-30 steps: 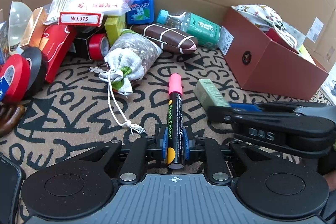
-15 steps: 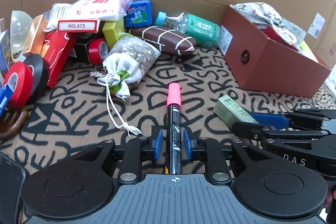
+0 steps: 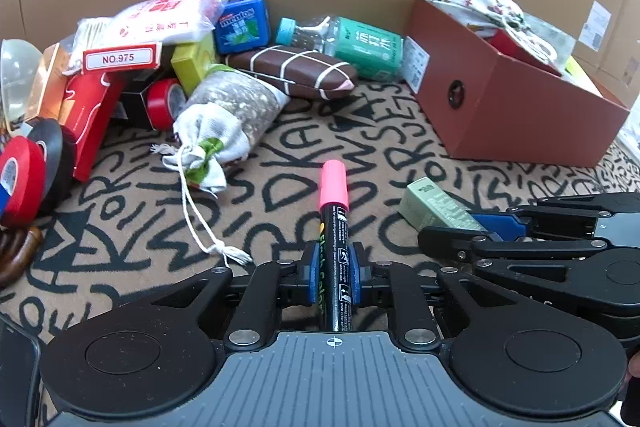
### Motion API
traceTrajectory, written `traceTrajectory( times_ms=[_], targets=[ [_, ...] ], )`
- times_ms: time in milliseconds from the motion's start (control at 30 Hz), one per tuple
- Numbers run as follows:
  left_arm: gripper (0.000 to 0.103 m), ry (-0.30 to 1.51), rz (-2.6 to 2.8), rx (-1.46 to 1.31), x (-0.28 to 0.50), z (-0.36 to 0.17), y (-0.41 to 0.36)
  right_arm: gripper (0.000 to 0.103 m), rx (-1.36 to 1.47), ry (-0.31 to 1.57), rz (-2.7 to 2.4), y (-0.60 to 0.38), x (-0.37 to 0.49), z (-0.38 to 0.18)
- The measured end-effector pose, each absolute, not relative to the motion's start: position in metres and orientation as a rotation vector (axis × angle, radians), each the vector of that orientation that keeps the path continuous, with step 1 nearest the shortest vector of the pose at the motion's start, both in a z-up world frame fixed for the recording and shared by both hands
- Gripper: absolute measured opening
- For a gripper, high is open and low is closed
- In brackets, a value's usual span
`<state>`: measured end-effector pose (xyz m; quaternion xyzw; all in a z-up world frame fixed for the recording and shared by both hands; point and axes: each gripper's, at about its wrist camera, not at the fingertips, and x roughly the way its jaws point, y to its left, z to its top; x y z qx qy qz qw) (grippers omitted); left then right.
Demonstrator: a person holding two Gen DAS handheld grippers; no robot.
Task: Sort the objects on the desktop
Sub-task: 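Close the right gripper on the olive-green box and lift it, then carry the marker and the olive-green box with both grippers over the brown box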
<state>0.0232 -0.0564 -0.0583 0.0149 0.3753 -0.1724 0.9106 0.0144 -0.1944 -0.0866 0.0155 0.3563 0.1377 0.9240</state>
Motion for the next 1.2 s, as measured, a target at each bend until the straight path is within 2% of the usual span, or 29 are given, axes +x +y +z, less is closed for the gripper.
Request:
traceTrajectory(
  times_ms=[367,667,1200],
  targets=[
    [0.013,0.76,-0.436,0.029,-0.012,-0.044,-0.087,0.026,0.122,0.691,0.294,-0.222,-0.029,-0.073],
    [0.012,0.622,-0.543,0.034,-0.032,0.003,-0.141,0.026,0.161,0.536,0.212,-0.27,-0.069,-0.036],
    [0.012,0.442,-0.655,0.038,-0.018,0.063,-0.229,0.026,0.18,0.337,0.074,-0.347,-0.086,0.014]
  ],
)
